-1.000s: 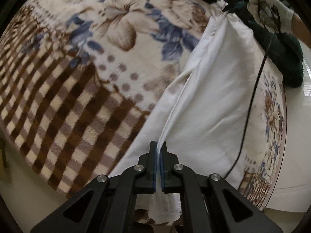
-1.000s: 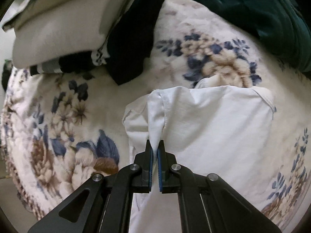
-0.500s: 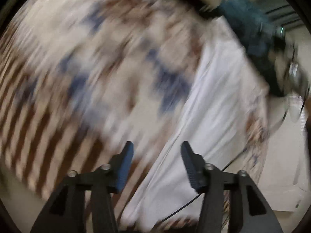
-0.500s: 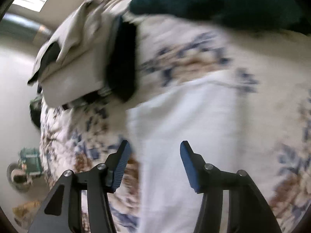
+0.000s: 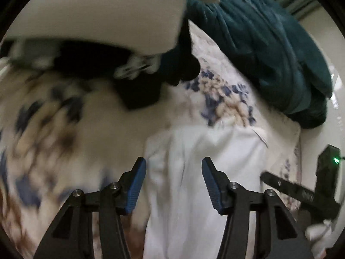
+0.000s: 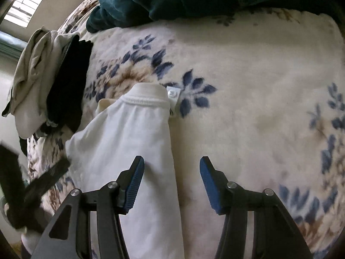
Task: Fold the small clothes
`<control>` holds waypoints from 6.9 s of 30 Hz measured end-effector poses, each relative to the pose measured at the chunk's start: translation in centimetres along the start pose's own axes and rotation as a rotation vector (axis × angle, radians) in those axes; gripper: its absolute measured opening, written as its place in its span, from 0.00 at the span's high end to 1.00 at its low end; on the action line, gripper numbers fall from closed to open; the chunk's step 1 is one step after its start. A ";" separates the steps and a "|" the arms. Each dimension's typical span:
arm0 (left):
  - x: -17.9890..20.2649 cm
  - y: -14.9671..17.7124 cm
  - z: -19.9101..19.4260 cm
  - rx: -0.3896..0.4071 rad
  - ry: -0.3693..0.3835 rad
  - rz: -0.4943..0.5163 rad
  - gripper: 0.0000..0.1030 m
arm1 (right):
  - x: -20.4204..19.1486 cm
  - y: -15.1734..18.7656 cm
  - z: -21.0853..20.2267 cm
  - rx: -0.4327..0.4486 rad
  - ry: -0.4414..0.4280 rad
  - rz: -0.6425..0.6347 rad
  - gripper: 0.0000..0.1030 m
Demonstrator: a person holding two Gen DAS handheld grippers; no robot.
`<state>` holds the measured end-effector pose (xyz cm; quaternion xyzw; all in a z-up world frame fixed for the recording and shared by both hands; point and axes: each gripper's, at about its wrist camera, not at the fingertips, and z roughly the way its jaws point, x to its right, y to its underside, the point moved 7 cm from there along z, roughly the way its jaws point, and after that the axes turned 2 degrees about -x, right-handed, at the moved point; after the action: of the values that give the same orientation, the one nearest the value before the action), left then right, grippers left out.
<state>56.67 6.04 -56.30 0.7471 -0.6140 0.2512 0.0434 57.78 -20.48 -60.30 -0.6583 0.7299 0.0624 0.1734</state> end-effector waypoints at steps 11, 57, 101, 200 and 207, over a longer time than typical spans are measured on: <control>-0.8 -2.1 1.6 -0.006 0.256 -0.105 0.97 | 0.2 -2.7 2.0 -0.002 -0.079 0.037 0.46; 5.3 5.3 -12.9 0.279 0.181 0.269 0.92 | -8.1 7.5 -11.0 0.143 -0.375 -0.241 0.81; -4.1 19.7 -7.6 -0.043 0.090 -0.278 0.97 | -0.1 25.3 -1.1 -0.224 -0.287 0.241 0.90; 1.5 28.7 -19.4 0.065 0.262 -0.179 0.95 | 0.2 40.1 -11.8 -0.029 -0.397 0.262 0.95; 1.8 14.1 -13.7 0.070 0.303 -0.186 0.92 | -0.4 24.6 -11.2 0.146 -0.355 0.273 0.95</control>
<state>39.19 6.08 -47.04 0.7552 -0.5197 0.3769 0.1326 31.76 -20.62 -53.14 -0.5177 0.7728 0.1473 0.3363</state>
